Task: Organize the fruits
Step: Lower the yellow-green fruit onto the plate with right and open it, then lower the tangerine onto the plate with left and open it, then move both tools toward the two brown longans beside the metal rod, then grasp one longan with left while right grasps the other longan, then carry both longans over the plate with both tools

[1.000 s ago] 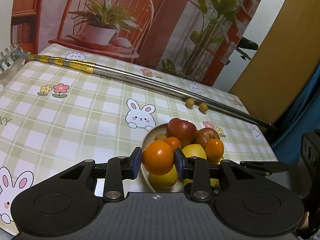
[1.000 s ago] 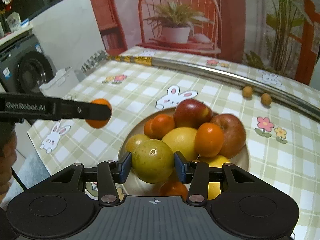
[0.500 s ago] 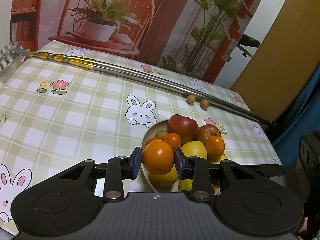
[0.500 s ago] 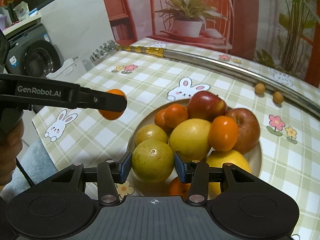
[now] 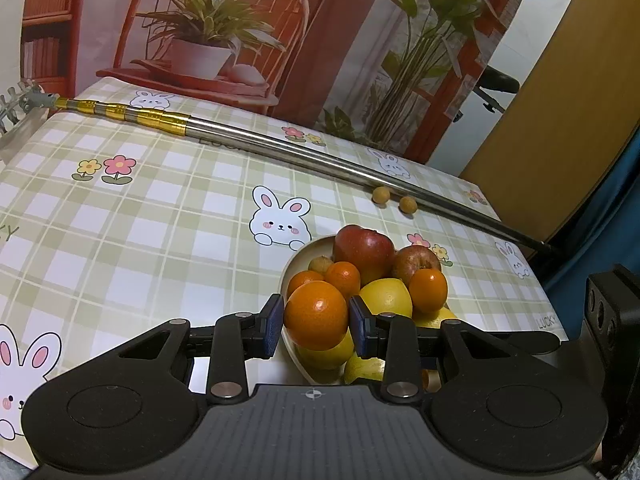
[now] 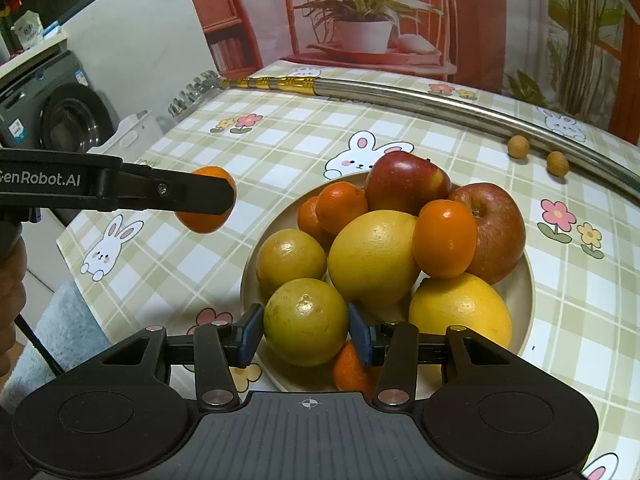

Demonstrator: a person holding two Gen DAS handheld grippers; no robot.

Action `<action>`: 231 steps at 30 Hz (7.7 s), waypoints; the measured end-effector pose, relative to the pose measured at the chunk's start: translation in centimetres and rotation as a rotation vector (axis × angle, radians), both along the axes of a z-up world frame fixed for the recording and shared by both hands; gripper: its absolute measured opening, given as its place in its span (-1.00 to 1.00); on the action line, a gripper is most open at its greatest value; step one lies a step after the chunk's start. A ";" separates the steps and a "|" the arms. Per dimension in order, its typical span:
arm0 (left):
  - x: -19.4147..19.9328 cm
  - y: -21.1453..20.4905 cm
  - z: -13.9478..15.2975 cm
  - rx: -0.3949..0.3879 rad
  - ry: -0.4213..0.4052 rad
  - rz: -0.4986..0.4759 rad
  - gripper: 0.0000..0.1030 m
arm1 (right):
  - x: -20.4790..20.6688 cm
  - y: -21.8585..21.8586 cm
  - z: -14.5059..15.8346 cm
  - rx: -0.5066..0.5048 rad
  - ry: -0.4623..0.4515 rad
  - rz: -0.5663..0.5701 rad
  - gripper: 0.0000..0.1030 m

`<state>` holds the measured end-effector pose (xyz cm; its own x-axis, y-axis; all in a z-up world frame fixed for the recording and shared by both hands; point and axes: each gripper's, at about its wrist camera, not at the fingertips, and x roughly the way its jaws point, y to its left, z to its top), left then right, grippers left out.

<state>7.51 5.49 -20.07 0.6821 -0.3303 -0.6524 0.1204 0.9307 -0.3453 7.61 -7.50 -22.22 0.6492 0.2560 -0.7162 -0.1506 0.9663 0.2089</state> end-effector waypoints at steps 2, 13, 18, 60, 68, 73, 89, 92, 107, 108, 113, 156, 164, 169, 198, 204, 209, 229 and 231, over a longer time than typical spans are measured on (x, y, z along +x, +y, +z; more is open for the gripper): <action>0.0 0.0 0.0 0.000 0.000 0.000 -0.28 | 0.0 0.0 0.0 0.004 0.000 -0.002 -0.16; -0.2 -0.7 0.1 0.011 0.001 -0.021 -0.28 | -2.1 -2.7 2.3 0.043 -0.119 -0.095 -0.17; 0.1 -1.6 0.0 0.017 0.009 -0.052 -0.28 | -3.2 -5.6 4.0 0.047 -0.194 -0.196 -0.16; 0.5 -5.3 -0.1 0.162 -0.066 -0.105 0.01 | -4.7 -10.4 2.2 0.120 -0.210 -0.363 -0.16; -0.3 -3.5 0.4 0.149 -0.078 -0.002 0.01 | -4.7 -10.4 2.2 0.121 -0.211 -0.369 -0.16; -0.5 -2.6 0.6 0.147 -0.070 0.035 0.01 | -5.0 -10.7 2.2 0.127 -0.216 -0.378 -0.16; 0.6 1.0 5.8 0.169 -0.168 0.104 0.01 | -5.6 -14.4 6.0 0.051 -0.320 -0.469 -0.16; 1.0 1.4 6.6 0.175 -0.182 0.109 0.01 | -5.4 -15.2 6.7 0.035 -0.340 -0.483 -0.16; 6.0 -0.7 6.8 0.199 -0.173 0.037 0.00 | -2.6 -16.7 5.6 -0.002 -0.327 -0.485 -0.16; 6.6 -1.2 6.7 0.201 -0.175 0.027 0.00 | -2.2 -16.9 5.5 -0.004 -0.325 -0.483 -0.16; 10.3 -4.6 5.9 0.184 -0.180 -0.043 0.00 | 0.0 -17.8 4.1 -0.022 -0.313 -0.477 -0.16; 25.9 -15.5 -4.3 0.172 0.092 -0.374 -0.08 | 9.8 -22.5 -5.2 0.087 -0.299 -0.478 -0.57; 27.4 -16.1 -5.1 0.199 0.140 -0.376 -0.21 | 9.4 -22.3 -5.3 0.074 -0.313 -0.499 -0.57; 28.1 -16.5 -5.6 0.201 0.164 -0.387 -0.29 | 9.4 -22.2 -5.3 0.079 -0.312 -0.497 -0.57; 17.6 -11.4 2.3 0.213 -0.035 -0.297 -0.49 | 8.5 -22.0 -4.6 0.095 -0.288 -0.520 -0.57; 13.7 -9.7 4.2 0.196 -0.079 -0.269 -0.49 | 5.5 -20.2 -1.8 0.142 -0.342 -0.514 -0.57; 11.0 -8.9 4.9 0.200 -0.105 -0.262 -0.49 | 3.2 -18.2 0.2 0.145 -0.366 -0.480 -0.57; 3.7 -6.4 3.8 0.132 -0.085 -0.200 -0.49 | -2.0 -11.0 2.8 0.116 -0.389 -0.364 -0.57; 3.6 -6.3 3.5 0.130 -0.079 -0.193 -0.49 | -2.1 -10.5 2.9 0.117 -0.390 -0.357 -0.57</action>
<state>11.06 -0.80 -16.52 0.6653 -0.3761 -0.6449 0.3225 0.9239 -0.2061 5.50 -18.04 -19.35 0.9223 0.0346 -0.3850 0.0950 0.9451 0.3127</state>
